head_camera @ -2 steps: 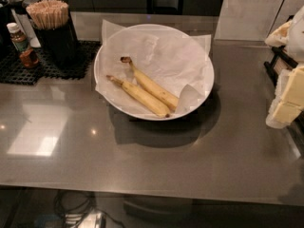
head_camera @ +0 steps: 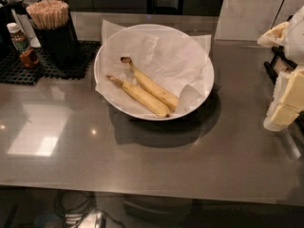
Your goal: Pick banana from white bowl
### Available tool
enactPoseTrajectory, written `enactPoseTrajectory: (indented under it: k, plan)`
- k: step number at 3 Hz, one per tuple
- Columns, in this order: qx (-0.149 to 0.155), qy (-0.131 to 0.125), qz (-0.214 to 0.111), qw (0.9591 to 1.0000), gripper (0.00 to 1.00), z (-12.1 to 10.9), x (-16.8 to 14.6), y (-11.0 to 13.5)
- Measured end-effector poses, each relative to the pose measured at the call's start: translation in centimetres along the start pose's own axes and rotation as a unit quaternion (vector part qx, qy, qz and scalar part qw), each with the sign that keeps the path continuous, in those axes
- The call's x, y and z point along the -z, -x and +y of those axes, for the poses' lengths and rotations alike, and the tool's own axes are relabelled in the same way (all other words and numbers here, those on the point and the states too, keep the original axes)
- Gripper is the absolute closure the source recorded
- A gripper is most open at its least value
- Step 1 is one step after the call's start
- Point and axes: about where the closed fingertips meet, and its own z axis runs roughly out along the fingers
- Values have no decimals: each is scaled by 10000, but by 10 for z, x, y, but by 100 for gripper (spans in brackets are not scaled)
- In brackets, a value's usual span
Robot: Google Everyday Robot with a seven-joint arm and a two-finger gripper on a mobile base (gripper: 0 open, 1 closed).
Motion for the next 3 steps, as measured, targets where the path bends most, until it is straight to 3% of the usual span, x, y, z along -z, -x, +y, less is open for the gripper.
enactPoseTrajectory:
  k: [1, 2, 3]
  plan:
    - [826, 230, -893, 9923, 0, 8, 2, 44]
    - [1664, 570, -1698, 9697, 0, 16, 6, 100]
    - [2045, 813, -2016, 9544, 0, 3, -7, 143]
